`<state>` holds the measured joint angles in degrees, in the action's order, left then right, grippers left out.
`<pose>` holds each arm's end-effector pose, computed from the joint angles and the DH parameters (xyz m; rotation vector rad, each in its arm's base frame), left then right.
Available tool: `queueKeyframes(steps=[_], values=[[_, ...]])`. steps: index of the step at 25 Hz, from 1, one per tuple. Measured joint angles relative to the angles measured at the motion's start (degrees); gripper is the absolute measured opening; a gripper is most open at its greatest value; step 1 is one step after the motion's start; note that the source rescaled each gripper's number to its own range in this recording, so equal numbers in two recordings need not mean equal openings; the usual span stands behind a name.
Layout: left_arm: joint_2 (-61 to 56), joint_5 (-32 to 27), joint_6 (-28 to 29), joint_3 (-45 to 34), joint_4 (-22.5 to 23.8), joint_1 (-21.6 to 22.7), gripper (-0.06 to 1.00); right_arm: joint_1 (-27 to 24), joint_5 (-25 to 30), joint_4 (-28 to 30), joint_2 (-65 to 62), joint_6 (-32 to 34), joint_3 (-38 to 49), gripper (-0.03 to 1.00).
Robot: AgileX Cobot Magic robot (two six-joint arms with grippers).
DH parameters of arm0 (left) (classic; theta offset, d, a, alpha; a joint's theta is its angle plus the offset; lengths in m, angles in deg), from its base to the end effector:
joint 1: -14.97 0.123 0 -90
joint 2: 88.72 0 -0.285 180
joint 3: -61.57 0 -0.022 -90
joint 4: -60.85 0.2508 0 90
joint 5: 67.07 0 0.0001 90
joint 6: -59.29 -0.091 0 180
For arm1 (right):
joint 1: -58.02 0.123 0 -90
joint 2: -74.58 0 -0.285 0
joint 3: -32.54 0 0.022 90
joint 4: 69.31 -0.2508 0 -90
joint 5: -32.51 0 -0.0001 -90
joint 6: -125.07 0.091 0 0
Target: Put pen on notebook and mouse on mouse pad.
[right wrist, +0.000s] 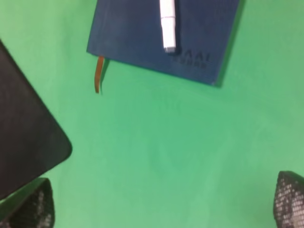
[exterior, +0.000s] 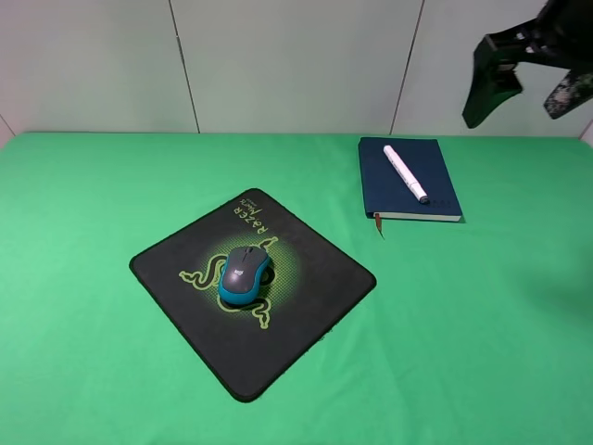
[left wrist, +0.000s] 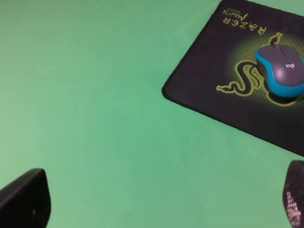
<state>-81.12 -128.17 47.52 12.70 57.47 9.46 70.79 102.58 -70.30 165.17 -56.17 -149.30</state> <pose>-0.0055 -0.0042 0.2755 0.3109 2.0269 -0.0027 0.2786 0.0647 0.3506 -0.3344 2.7543 0.0760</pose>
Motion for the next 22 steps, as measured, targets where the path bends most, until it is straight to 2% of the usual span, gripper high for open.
queueKeyframes(steps=[11,22], values=[[0.0,0.0,0.0,0.0,0.0,0.0,0.96,0.0,0.1,-0.2,-13.8,1.2,8.3,1.00],[0.0,0.0,0.0,0.0,0.0,0.0,0.96,0.0,0.1,-0.9,-16.7,1.5,9.0,1.00]])
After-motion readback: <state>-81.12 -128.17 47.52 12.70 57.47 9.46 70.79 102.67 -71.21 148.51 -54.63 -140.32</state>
